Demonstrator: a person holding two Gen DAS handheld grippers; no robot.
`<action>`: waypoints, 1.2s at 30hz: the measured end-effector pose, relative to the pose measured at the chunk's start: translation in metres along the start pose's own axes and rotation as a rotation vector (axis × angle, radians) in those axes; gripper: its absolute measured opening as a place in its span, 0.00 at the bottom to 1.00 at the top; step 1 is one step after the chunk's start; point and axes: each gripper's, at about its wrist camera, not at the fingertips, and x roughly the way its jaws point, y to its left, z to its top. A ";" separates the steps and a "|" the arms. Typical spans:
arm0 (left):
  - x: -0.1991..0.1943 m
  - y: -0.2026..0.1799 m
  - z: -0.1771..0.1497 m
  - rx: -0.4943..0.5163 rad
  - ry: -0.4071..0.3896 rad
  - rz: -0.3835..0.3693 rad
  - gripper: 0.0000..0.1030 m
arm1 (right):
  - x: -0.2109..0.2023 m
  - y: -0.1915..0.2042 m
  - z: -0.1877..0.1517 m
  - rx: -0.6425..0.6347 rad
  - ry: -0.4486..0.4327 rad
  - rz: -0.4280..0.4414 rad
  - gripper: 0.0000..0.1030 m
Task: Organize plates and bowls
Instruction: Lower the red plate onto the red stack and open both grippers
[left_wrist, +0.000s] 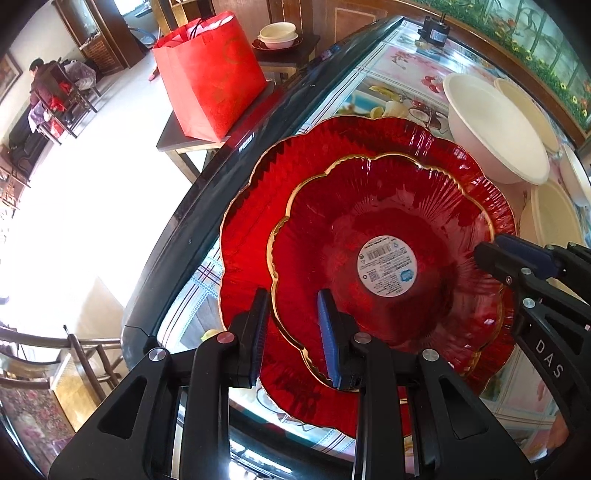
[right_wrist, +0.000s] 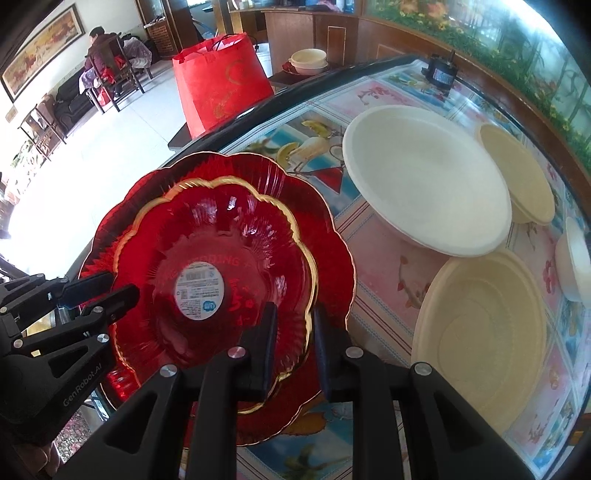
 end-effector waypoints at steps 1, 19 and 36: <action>-0.001 0.000 0.000 -0.001 -0.001 -0.003 0.25 | 0.000 -0.001 0.000 0.003 0.000 0.004 0.19; -0.032 -0.001 -0.005 -0.027 -0.075 -0.097 0.54 | -0.028 -0.024 0.000 0.067 -0.073 0.021 0.41; -0.055 -0.053 -0.008 0.093 -0.098 -0.169 0.60 | -0.066 -0.066 -0.030 0.174 -0.148 -0.014 0.71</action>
